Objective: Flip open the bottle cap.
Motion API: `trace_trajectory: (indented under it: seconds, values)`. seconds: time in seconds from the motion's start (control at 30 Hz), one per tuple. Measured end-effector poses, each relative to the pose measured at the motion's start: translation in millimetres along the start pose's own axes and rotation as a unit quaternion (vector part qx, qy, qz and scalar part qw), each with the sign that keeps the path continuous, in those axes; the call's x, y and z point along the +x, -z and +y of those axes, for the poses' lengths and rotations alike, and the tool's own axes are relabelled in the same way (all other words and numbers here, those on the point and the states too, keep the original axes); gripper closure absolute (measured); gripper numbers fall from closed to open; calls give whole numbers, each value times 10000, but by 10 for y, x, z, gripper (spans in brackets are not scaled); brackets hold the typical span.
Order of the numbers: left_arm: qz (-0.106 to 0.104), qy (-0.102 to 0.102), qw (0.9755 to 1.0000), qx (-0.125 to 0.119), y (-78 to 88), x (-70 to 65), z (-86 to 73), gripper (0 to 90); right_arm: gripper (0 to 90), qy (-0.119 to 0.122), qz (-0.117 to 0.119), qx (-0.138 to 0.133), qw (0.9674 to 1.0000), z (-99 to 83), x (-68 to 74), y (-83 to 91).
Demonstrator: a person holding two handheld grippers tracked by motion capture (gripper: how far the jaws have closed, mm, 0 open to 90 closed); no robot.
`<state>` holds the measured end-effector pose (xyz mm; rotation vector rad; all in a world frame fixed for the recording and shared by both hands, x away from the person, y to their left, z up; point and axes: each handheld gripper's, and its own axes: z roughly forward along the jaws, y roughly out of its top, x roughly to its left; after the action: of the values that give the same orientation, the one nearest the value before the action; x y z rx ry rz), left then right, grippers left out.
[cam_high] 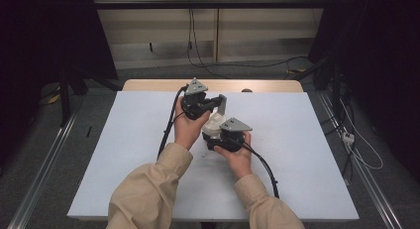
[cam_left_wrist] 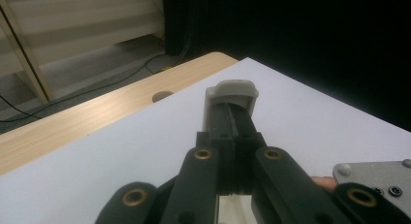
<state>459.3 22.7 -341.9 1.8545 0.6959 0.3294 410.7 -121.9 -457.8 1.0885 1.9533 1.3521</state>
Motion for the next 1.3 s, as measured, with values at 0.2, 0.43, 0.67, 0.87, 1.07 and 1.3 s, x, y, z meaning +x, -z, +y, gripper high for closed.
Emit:
trace_trajectory:
  seconds: [0.2,0.43,0.67,0.87,1.07,1.3]
  values:
    - [1,-21,10000,18,-29,11,9,900,197,36,3,-15,10000,1,-3,-5]
    - [-18,5,10000,56,-85,20,-3,900,197,77,9,-11,10000,2,-2,-4]
    - [-8,-27,9999,105,-124,34,-16,900,197,81,17,-10,10000,3,-4,-5]
    - [-19,-1,9999,144,-160,38,-38,900,197,85,21,-12,10000,2,-5,-5]
    - [-24,28,9999,167,-181,39,-51,900,197,77,26,-8,10000,2,-8,-4]
    - [-37,18,9998,171,-186,42,-53,900,197,69,24,-8,10000,1,-7,-4]
